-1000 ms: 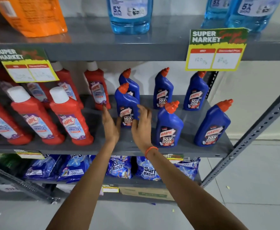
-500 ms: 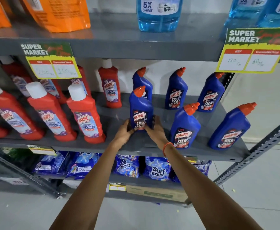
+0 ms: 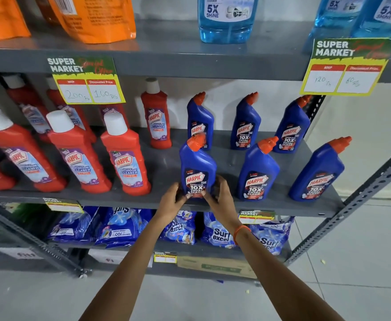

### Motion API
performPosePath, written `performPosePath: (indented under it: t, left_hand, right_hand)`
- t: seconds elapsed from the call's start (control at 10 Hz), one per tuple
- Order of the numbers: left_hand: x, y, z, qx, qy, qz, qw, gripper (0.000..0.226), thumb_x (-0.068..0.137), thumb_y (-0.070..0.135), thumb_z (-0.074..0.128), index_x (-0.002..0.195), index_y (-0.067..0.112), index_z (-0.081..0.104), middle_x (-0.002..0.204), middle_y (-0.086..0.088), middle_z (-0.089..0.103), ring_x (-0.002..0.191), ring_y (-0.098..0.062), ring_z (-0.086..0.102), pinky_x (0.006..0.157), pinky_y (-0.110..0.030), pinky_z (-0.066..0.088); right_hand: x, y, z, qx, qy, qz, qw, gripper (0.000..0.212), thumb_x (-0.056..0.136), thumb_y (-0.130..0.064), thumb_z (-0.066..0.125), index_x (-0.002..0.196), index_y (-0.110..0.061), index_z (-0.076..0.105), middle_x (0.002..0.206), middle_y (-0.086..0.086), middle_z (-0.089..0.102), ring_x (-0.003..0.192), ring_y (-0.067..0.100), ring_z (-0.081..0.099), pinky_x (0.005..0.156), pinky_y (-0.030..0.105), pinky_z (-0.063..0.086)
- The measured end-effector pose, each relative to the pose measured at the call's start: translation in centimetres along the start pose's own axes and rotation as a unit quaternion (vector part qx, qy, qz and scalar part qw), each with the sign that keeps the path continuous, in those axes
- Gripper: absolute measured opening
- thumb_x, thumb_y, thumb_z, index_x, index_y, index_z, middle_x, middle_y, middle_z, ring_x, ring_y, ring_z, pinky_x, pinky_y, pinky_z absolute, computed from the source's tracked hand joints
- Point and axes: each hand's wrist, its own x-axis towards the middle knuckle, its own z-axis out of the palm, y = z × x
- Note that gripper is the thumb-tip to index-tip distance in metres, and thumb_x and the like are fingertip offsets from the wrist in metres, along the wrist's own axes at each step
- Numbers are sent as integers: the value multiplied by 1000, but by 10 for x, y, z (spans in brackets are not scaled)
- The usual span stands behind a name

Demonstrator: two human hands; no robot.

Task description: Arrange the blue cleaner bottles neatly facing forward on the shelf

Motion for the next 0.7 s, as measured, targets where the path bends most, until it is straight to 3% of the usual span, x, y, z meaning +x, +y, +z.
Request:
performPosePath:
  t: [0.5, 0.7]
  left_hand:
    - [-3, 15, -4, 13, 9, -35, 999, 44, 87, 18, 61, 125, 6, 45, 127, -16, 58, 118, -30, 55, 90, -29, 39]
    - [-17, 36, 12, 190, 21, -99, 976, 51, 85, 20, 61, 126, 3, 36, 130, -21, 51, 114, -40, 54, 91, -46, 45]
  right_hand:
    - [-3, -22, -6, -57, -15, 22, 998, 50, 85, -17, 63, 127, -14, 38, 128, 11, 56, 119, 25, 55, 101, 44, 49]
    - [-2, -30, -20, -187, -67, 55, 978, 60, 90, -21, 54, 138, -1, 24, 134, 26, 40, 122, 43, 45, 105, 50, 40]
